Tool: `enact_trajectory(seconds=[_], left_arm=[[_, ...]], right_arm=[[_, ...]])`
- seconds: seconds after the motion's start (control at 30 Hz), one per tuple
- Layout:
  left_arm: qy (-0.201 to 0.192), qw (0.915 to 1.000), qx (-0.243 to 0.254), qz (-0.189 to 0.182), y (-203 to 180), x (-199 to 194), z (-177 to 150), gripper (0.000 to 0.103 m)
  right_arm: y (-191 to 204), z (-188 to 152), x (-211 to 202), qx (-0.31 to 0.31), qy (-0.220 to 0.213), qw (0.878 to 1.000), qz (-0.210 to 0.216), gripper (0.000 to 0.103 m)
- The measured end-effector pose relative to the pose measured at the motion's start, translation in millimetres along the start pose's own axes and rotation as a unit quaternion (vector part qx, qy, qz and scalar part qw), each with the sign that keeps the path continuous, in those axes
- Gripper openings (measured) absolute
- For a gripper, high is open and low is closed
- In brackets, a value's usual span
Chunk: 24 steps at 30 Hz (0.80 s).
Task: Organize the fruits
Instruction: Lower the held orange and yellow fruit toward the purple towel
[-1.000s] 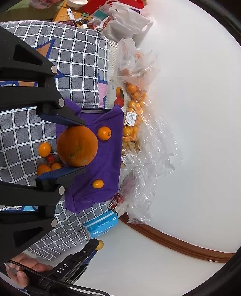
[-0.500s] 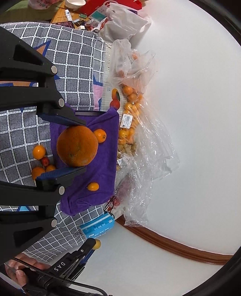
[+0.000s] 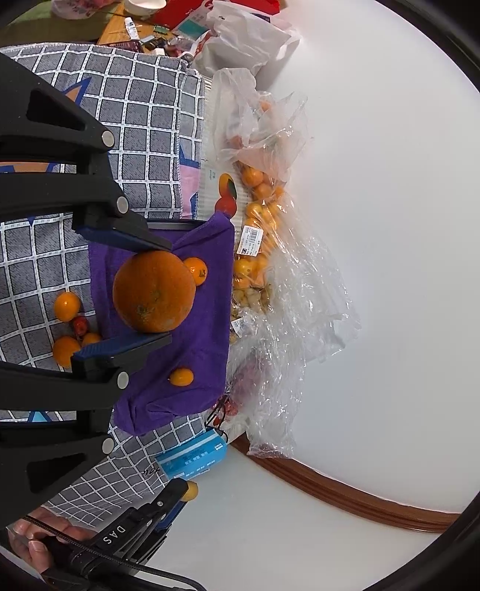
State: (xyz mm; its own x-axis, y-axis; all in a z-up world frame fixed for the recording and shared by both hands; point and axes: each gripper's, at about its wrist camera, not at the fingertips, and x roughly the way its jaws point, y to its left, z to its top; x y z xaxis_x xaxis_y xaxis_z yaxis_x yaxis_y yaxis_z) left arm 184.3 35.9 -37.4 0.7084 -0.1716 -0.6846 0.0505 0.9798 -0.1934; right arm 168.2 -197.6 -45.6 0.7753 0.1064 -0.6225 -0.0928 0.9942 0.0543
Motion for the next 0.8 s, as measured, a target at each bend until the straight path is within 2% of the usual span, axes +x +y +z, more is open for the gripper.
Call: enact_trajectory(seconds=[0.8], left_arm=[[0.017, 0.9998, -0.003, -0.001, 2, 34, 10, 0.04]], right_arm=[[-10, 0, 35, 0.006, 0.021, 1.0, -0.004, 0.026]])
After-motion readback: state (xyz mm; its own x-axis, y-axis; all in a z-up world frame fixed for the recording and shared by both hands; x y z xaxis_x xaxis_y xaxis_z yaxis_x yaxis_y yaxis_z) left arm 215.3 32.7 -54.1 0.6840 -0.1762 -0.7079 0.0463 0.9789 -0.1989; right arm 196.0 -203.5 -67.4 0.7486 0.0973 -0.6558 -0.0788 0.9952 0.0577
